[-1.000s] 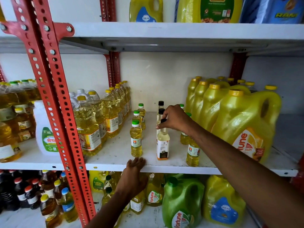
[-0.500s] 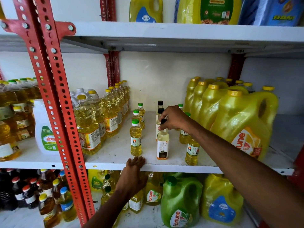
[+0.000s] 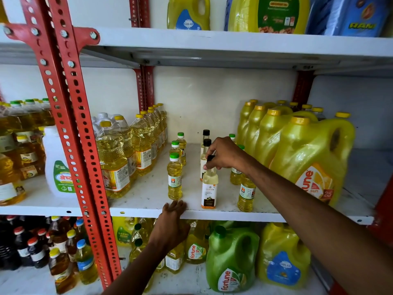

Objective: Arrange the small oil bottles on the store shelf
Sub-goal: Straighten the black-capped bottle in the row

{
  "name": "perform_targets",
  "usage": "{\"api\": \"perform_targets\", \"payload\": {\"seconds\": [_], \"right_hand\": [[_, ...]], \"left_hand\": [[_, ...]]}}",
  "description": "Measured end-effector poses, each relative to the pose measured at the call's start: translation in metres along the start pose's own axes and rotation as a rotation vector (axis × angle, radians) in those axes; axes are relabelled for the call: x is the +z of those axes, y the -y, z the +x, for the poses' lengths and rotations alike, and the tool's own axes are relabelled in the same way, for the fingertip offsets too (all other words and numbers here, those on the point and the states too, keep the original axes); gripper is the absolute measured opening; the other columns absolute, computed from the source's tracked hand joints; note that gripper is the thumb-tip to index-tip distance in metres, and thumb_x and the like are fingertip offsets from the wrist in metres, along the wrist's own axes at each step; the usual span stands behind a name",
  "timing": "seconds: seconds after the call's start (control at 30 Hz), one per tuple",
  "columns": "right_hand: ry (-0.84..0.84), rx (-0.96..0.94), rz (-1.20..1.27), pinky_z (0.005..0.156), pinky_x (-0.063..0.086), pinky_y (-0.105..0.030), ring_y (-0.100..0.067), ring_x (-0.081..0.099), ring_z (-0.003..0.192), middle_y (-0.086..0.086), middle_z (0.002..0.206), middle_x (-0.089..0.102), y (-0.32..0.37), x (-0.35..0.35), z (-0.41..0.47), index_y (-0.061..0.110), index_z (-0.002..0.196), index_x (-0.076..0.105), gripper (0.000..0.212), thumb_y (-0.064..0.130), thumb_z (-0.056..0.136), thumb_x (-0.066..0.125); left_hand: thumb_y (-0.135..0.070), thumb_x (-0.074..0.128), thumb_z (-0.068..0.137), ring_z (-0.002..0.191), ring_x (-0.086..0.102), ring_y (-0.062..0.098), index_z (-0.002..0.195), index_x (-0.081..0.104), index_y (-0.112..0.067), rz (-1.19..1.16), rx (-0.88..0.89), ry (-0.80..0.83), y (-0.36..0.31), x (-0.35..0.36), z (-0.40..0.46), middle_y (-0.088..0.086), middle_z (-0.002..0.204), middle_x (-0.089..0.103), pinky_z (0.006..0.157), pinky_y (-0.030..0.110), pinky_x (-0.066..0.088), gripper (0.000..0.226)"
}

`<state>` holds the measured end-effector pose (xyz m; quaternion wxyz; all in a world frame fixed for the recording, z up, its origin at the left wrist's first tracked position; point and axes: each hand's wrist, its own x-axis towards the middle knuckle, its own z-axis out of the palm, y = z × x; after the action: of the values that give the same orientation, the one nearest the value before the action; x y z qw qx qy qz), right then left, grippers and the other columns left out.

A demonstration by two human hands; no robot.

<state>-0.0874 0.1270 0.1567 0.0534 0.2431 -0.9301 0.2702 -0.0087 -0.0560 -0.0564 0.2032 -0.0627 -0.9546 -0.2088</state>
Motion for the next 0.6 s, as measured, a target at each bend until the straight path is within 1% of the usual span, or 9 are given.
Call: {"api": "perform_targets", "payload": {"seconds": [0.23,0.4,0.5,0.57,0.6], "right_hand": [[-0.003,0.006,0.005,0.046,0.049,-0.021,-0.028,0.074,0.061,-0.018,0.078,0.076,0.0003,-0.0012,-0.0045,0.003,0.089,0.076,0.036,0.019,0.06,0.091],[-0.003,0.001,-0.012,0.048,0.052,-0.023,-0.029,0.075,0.063,-0.016,0.077,0.076,0.0031,-0.0017,-0.0064,0.004,0.09,0.076,0.036,0.019,0.061,0.091],[0.001,0.008,-0.022,0.052,0.055,-0.026,-0.028,0.075,0.063,-0.015,0.075,0.075,0.0052,-0.0026,-0.0081,0.004,0.091,0.076,0.037,0.019,0.06,0.091],[0.001,0.015,-0.023,0.052,0.055,-0.024,-0.026,0.075,0.062,-0.013,0.074,0.076,0.0059,-0.0029,-0.0087,0.005,0.09,0.076,0.038,0.02,0.059,0.091],[0.001,0.018,-0.026,0.049,0.053,-0.021,-0.025,0.075,0.062,-0.011,0.071,0.075,0.0066,-0.0032,-0.0093,0.005,0.09,0.076,0.038,0.021,0.059,0.091]], "left_hand": [[-0.037,0.064,0.082,0.144,0.025,0.023,0.142,0.038,-0.017,0.013,-0.001,0.007,-0.0005,-0.0002,0.0,0.004,0.153,0.038,0.118,0.039,0.016,0.068],[-0.037,0.064,0.083,0.145,0.025,0.023,0.142,0.038,-0.017,0.012,-0.001,0.005,-0.0007,-0.0007,-0.0004,0.005,0.153,0.037,0.118,0.038,0.015,0.068],[-0.038,0.064,0.083,0.145,0.024,0.023,0.142,0.038,-0.018,0.01,-0.006,0.013,-0.0018,-0.001,-0.0005,0.004,0.153,0.037,0.118,0.04,0.016,0.068],[-0.038,0.063,0.083,0.145,0.024,0.023,0.143,0.037,-0.018,0.008,-0.009,0.012,-0.0013,-0.0007,-0.0008,0.004,0.153,0.037,0.118,0.039,0.016,0.068],[-0.039,0.063,0.084,0.145,0.023,0.023,0.143,0.036,-0.018,0.007,-0.009,0.016,-0.001,-0.0011,-0.0008,0.004,0.154,0.036,0.118,0.038,0.015,0.068]]}}
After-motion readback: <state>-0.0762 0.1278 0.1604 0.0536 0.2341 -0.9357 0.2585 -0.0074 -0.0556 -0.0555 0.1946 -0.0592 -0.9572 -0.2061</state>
